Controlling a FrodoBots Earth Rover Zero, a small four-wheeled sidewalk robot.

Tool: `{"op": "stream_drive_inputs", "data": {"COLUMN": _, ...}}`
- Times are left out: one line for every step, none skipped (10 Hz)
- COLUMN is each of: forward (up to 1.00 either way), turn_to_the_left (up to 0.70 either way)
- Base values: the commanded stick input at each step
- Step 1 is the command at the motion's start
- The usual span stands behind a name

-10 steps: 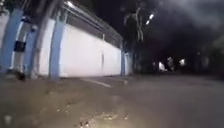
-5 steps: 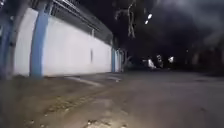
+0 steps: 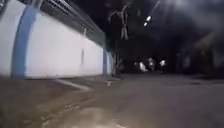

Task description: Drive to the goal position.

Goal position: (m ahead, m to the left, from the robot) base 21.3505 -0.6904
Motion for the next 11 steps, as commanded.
{"op": "stream_drive_inputs", "data": {"forward": 0.70, "turn_to_the_left": 0.00}}
{"op": "stream_drive_inputs", "data": {"forward": 0.70, "turn_to_the_left": 0.00}}
{"op": "stream_drive_inputs", "data": {"forward": 0.70, "turn_to_the_left": -0.13}}
{"op": "stream_drive_inputs", "data": {"forward": 0.70, "turn_to_the_left": -0.33}}
{"op": "stream_drive_inputs", "data": {"forward": 0.70, "turn_to_the_left": -0.35}}
{"op": "stream_drive_inputs", "data": {"forward": 0.70, "turn_to_the_left": -0.35}}
{"op": "stream_drive_inputs", "data": {"forward": 0.70, "turn_to_the_left": -0.35}}
{"op": "stream_drive_inputs", "data": {"forward": 0.70, "turn_to_the_left": -0.35}}
{"op": "stream_drive_inputs", "data": {"forward": 0.70, "turn_to_the_left": -0.35}}
{"op": "stream_drive_inputs", "data": {"forward": 0.70, "turn_to_the_left": -0.35}}
{"op": "stream_drive_inputs", "data": {"forward": 0.70, "turn_to_the_left": -0.35}}
